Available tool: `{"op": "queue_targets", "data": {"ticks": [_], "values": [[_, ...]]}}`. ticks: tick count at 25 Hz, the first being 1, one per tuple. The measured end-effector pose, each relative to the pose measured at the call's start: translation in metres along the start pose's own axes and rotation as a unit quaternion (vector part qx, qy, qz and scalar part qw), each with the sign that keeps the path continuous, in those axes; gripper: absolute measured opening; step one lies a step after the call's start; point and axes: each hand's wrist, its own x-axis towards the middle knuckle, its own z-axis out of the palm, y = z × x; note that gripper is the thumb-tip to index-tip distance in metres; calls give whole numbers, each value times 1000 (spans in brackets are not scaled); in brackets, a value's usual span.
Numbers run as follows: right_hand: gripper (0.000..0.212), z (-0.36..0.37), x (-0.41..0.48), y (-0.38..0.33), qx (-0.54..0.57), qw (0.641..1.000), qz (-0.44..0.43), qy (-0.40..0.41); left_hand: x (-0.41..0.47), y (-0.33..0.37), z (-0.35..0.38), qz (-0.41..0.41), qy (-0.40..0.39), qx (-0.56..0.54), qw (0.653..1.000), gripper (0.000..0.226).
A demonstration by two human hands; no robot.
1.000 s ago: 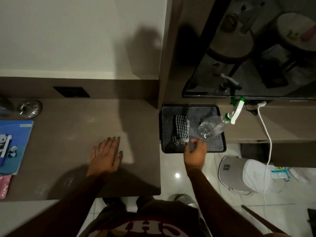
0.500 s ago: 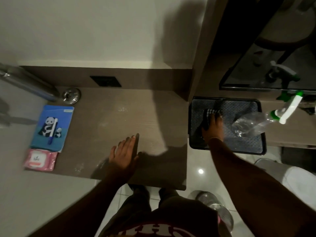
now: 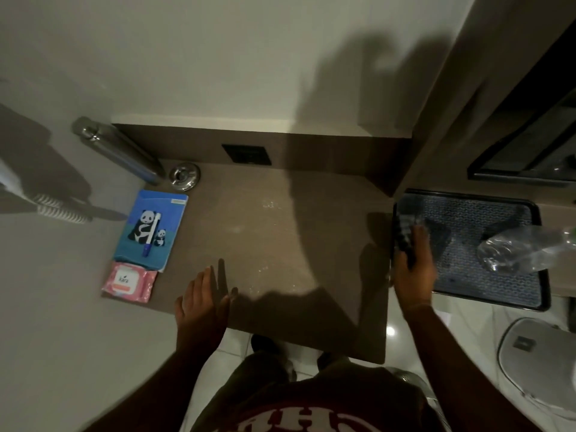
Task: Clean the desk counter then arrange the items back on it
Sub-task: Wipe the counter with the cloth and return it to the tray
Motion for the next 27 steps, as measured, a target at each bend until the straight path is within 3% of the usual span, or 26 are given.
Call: {"op": "queue_targets", "data": {"ticks": [2, 4, 6, 8, 12, 15, 18, 23, 27], "values": [[71, 28, -25, 1, -135, 981, -87, -110, 3, -18, 0, -2, 6, 17, 1000, 79], [77, 55, -44, 2, -287, 922, -149, -212, 6, -38, 0, -4, 21, 20, 1000, 76], [81, 72, -46, 2, -383, 876, -175, -234, 16, -65, 6, 7, 38, 1, 999, 73], [83, 79, -44, 1, -426, 864, -170, -208, 36, -94, 8, 12, 49, 9, 999, 73], [81, 96, -61, -4, -443, 877, -114, -151, 77, -151, 25, 78, 49, -4, 996, 70], [77, 156, -109, -18, -429, 895, -59, -104, 105, -199, 45, 64, 34, -50, 996, 69], [70, 249, -172, -42, -416, 897, -95, -118, 132, -230, 55, 35, 92, -91, 991, 62], [67, 429, -296, -101, -352, 884, -223, -209, 145, -265, 63, 88, 136, -125, 979, 61], [71, 451, -309, -104, -364, 873, -237, -221, 142, -272, 70, 92, 112, -115, 983, 60]]}}
